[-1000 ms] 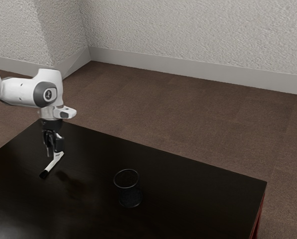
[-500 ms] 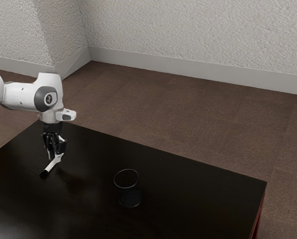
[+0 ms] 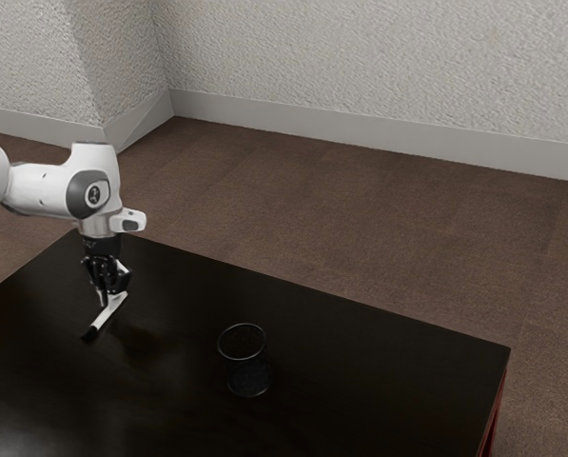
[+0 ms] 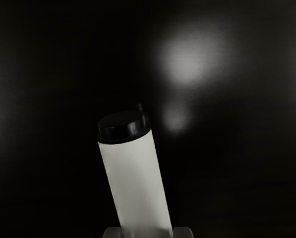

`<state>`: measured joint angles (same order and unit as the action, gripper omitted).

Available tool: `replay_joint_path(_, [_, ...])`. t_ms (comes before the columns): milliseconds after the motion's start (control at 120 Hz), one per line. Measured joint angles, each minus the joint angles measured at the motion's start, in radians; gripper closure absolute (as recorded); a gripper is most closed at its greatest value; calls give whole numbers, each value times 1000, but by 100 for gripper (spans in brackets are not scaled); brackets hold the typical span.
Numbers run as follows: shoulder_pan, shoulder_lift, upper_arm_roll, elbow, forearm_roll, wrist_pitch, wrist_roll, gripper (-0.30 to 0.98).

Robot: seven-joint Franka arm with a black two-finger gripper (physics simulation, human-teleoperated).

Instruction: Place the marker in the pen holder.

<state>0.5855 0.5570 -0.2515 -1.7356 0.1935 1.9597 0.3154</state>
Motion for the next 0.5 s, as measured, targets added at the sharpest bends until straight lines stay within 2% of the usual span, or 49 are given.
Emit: replay_joint_path(500, [5, -10, 1, -30, -1, 74, -28, 68])
